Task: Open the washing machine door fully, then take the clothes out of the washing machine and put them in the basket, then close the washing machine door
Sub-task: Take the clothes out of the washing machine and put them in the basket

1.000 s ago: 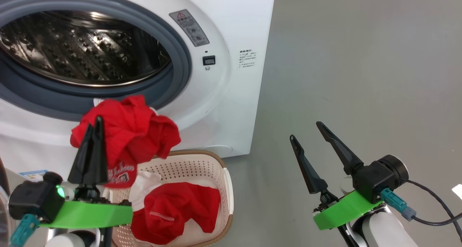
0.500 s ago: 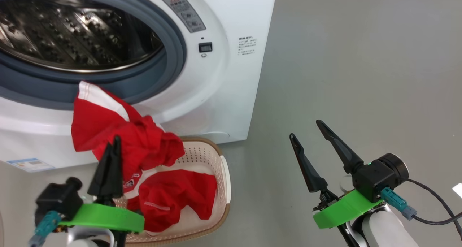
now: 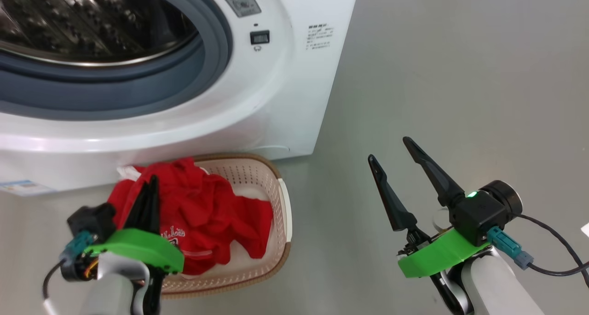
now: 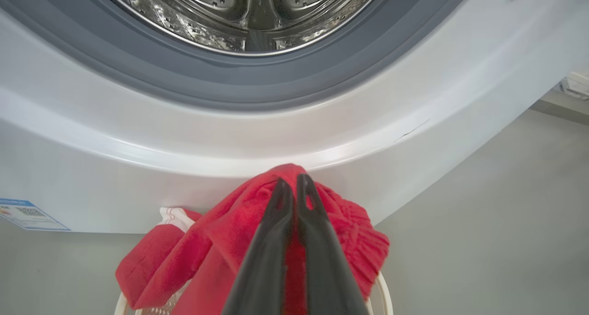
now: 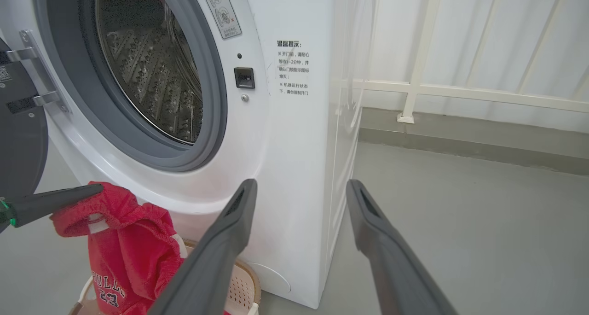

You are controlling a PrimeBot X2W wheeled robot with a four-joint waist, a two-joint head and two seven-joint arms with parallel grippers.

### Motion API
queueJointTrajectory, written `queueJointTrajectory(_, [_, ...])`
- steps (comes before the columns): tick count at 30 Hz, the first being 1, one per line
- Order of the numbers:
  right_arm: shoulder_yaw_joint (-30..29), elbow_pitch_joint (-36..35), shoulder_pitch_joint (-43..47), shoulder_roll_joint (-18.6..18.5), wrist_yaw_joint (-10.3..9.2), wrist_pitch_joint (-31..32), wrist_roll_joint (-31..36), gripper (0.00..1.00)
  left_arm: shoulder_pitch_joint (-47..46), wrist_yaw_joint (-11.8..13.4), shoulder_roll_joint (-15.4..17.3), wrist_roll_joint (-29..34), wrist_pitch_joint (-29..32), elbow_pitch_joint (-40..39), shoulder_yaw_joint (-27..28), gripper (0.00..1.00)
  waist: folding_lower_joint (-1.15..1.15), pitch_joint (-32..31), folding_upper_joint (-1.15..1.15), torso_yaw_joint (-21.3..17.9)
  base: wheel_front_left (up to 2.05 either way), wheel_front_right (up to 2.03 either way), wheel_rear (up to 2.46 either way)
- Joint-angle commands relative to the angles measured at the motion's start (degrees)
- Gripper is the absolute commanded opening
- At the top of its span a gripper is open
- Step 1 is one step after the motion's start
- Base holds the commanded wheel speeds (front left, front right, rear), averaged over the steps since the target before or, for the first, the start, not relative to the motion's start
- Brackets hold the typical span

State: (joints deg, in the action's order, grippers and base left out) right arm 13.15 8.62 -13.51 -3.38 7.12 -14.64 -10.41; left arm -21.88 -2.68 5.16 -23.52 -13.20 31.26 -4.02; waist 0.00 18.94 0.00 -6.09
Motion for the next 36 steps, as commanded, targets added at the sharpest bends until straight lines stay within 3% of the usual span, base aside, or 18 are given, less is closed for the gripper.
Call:
queueJointTrajectory(1, [1.03,-1.46,-1.24,0.2,0.36,-0.36,0.54,1.0,-2.77,-0.71,0.8,-0.99,-0.2,2.0,1.27,0.0,0.0,1.89,0.0,0.03,0.0,0.0,0.0])
queueJointTrajectory(23, [2.13,-1.32,-5.11,0.45,0.36,-0.36,0.52,1.0,-18.23,-2.9,2.13,-1.9,6.64,33.22,-2.23,0.0,0.0,10.57,0.0,-2.42,0.0,0.0,0.0])
queueJointTrajectory(34, [2.92,-1.25,-6.02,0.49,0.36,-0.36,-0.56,1.0,-21.42,-3.58,2.79,-2.29,7.63,40.13,-3.37,0.0,0.0,12.91,0.0,-3.91,0.0,0.0,0.0])
queueJointTrajectory(36, [3.03,-1.27,-6.16,0.49,0.36,-0.36,-0.78,1.0,-21.76,-3.63,2.97,-2.35,7.71,40.6,-3.53,0.08,0.0,13.22,0.0,-4.12,0.0,0.0,0.0])
